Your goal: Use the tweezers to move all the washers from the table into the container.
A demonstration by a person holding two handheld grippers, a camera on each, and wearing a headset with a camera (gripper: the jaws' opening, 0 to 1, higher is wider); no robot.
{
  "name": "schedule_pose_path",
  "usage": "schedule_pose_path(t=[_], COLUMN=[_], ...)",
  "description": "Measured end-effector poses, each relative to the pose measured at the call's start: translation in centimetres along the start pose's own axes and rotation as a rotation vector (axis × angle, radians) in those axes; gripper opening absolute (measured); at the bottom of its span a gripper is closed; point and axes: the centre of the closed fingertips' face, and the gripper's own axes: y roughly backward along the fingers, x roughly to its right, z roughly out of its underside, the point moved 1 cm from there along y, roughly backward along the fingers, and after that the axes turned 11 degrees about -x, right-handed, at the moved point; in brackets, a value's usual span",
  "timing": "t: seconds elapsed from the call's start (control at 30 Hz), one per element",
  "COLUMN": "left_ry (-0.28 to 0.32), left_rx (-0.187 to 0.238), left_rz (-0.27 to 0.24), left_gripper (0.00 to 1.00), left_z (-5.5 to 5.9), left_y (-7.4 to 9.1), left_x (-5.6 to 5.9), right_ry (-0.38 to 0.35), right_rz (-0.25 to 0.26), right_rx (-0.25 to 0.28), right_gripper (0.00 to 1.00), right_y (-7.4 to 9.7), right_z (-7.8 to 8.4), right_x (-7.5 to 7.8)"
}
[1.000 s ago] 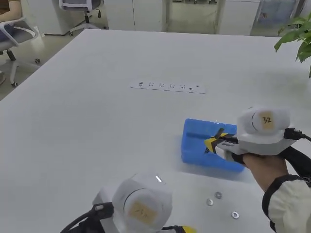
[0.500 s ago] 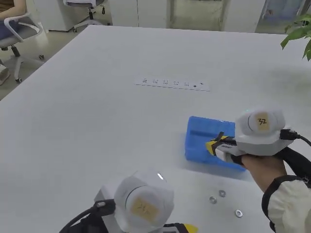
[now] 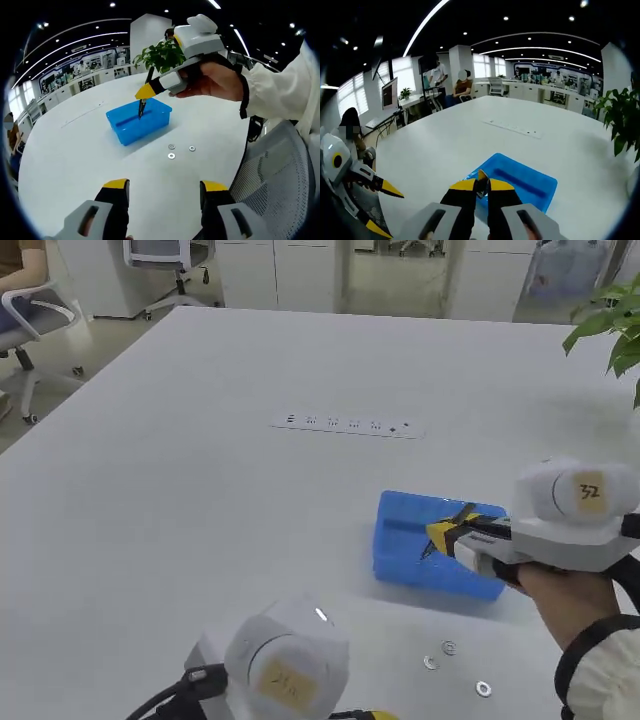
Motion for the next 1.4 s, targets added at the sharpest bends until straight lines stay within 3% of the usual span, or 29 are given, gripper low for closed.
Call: schedule_pose_path(t=[0.2,0.37,0.57,0.77,1.13,1.4], left_ry=[-0.007,-0.011,-0.007,-0.006,0.003,0.005], left_rx=[0.005,0.01,0.009,0.008,0.006,0.005], left_rz=[0.001,0.0,-0.001,-0.002,-0.006,-0.004], left_gripper=[0.57,0.57,0.57,0.57,0.57,0.56], left_z=[-0.2,-0.4,-0.3,-0.2,0.1,0.3], left_y=[0.0,0.1,0.2,0.2,0.2,0.1], left_x=[0.2,0.4,0.4,0.5,0.3,0.4], right_ry=[0.021,-0.002,-0.036,-0.037,-0.016,0.002], right_rz=[0.003,-0.022,-0.065,-0.066,-0.058,-0.035], right_rx=[-0.004,-0.027,-0.102,-0.146,-0.191,-0.159], right_gripper=[0.04,0.04,0.04,0.04,0.05,0.04], right_y=[1.5,1.8,1.2,0.4,-0.3,-0.2], right_z=[1.0,2.4,5.7,7.8,9.0,9.0], right_x=[-0.8,-1.5,-2.8,-3.5,-3.7,-4.0])
